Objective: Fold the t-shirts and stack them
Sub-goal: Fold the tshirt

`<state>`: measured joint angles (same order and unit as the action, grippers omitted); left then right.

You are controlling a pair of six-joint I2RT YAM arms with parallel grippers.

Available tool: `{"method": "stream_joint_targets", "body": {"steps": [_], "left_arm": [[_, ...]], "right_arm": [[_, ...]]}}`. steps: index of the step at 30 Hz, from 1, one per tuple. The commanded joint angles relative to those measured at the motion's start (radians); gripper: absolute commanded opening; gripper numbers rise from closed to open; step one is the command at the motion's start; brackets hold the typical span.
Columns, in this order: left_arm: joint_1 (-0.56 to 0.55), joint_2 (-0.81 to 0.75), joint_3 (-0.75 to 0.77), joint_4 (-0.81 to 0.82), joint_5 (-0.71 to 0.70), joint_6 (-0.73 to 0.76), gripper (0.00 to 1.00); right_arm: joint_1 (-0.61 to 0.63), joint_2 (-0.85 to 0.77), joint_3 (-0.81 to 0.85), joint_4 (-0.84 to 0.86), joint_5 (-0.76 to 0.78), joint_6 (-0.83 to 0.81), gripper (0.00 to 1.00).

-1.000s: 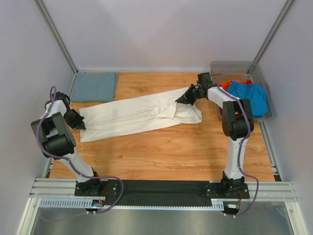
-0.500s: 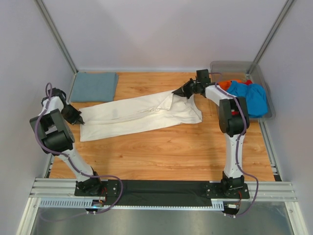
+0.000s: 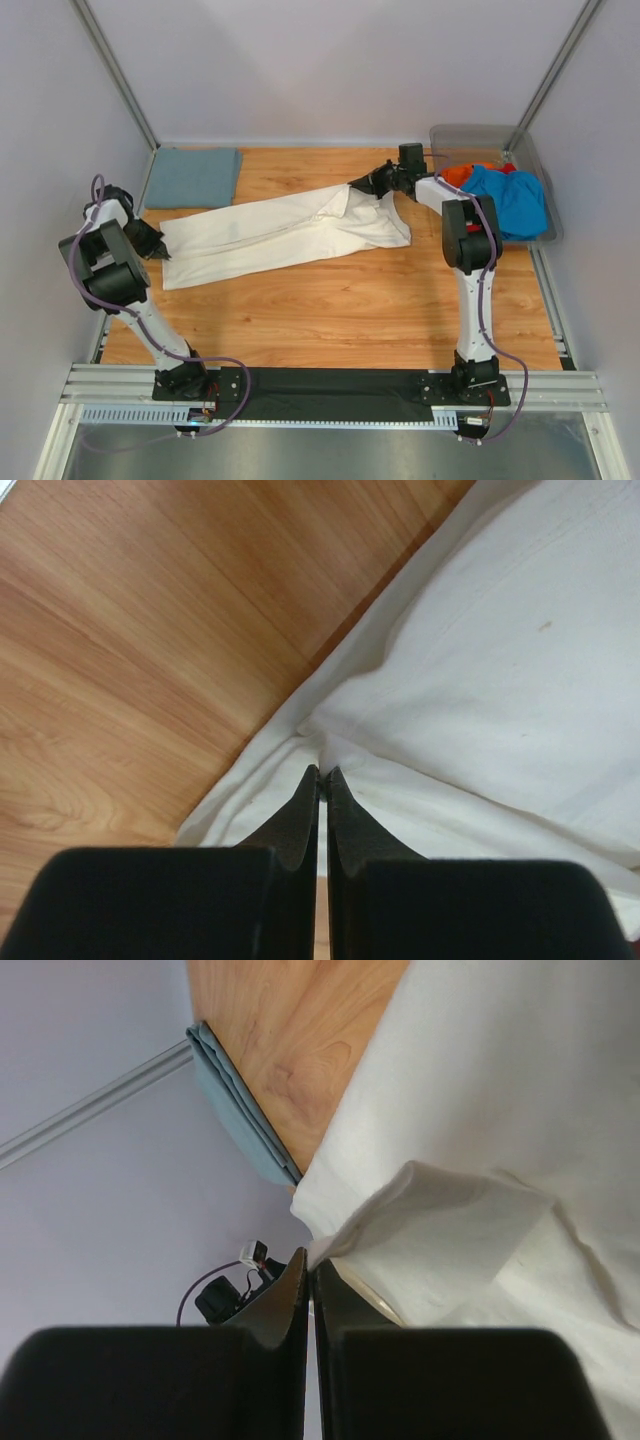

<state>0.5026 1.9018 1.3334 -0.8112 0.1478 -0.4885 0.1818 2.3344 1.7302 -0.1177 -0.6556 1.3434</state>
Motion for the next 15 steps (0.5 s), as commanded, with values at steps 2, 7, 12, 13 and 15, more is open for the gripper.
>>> {"method": "stream_joint_targets", "body": {"steps": [2,7,12,13,15], "left_arm": [[0.03,0.02,0.01,0.004,-0.022,0.007,0.0],[0.028,0.043,0.004,0.003,0.024,0.013,0.22],[0.028,-0.091,-0.052,0.026,-0.042,0.007,0.4],[0.028,-0.113,-0.056,0.026,-0.056,0.007,0.41],[0.03,-0.164,-0.059,0.009,-0.062,0.002,0.42]], "right_arm": [[-0.007,0.032,0.074,0.055,0.007,0.048,0.0],[-0.007,0.072,0.112,0.004,-0.009,-0.006,0.04],[-0.016,0.069,0.147,-0.043,0.01,-0.116,0.16],[-0.018,0.074,0.164,-0.059,0.013,-0.159,0.19],[-0.025,0.095,0.225,-0.103,0.01,-0.229,0.27]]}}
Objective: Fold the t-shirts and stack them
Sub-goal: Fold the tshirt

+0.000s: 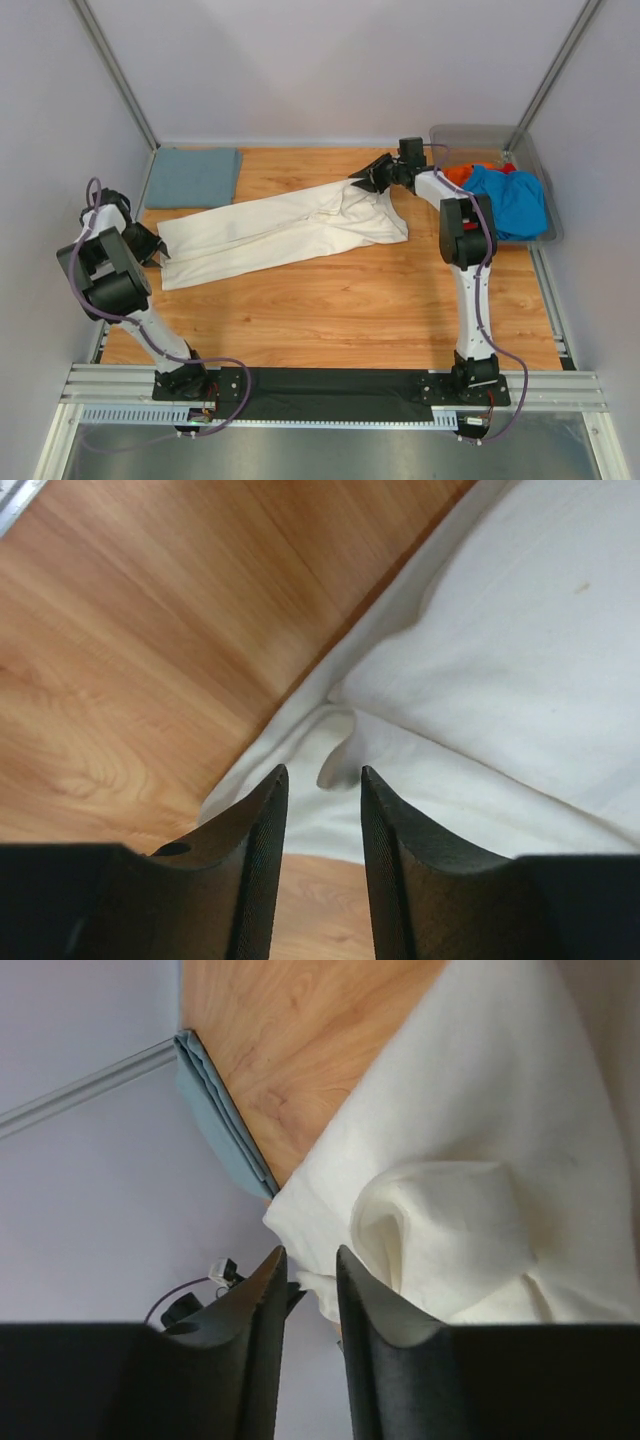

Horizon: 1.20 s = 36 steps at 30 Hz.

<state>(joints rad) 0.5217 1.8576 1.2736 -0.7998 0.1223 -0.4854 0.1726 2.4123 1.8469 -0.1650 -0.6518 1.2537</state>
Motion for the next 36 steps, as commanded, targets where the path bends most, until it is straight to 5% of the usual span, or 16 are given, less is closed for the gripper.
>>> {"method": "stream_joint_targets", "body": {"steps": [1,7,13,17,23,30,36], "left_arm": [[0.005,-0.133,-0.003,-0.006,-0.033,-0.002,0.42],[-0.103,-0.253,-0.08,-0.007,-0.007,0.01,0.43],[-0.255,-0.252,-0.212,0.088,0.12,-0.039,0.28],[-0.258,-0.122,-0.191,0.1,0.159,-0.038,0.21],[-0.256,0.006,-0.114,0.012,0.073,0.01,0.2],[-0.258,0.009,-0.157,-0.064,-0.016,0.008,0.2],[-0.259,-0.11,-0.318,-0.11,-0.035,0.011,0.19]], "right_arm": [[-0.018,0.024,0.133,-0.085,0.004,-0.17,0.31],[-0.025,-0.037,0.273,-0.513,0.142,-0.535,0.45],[0.001,-0.232,0.043,-0.582,0.182,-0.669,0.47],[0.008,-0.283,-0.093,-0.608,0.25,-0.721,0.39],[0.007,-0.22,-0.103,-0.671,0.375,-0.829,0.09],[0.007,-0.219,-0.215,-0.761,0.515,-0.826,0.18],[0.008,-0.464,-0.511,-0.792,0.63,-0.824,0.25]]}}
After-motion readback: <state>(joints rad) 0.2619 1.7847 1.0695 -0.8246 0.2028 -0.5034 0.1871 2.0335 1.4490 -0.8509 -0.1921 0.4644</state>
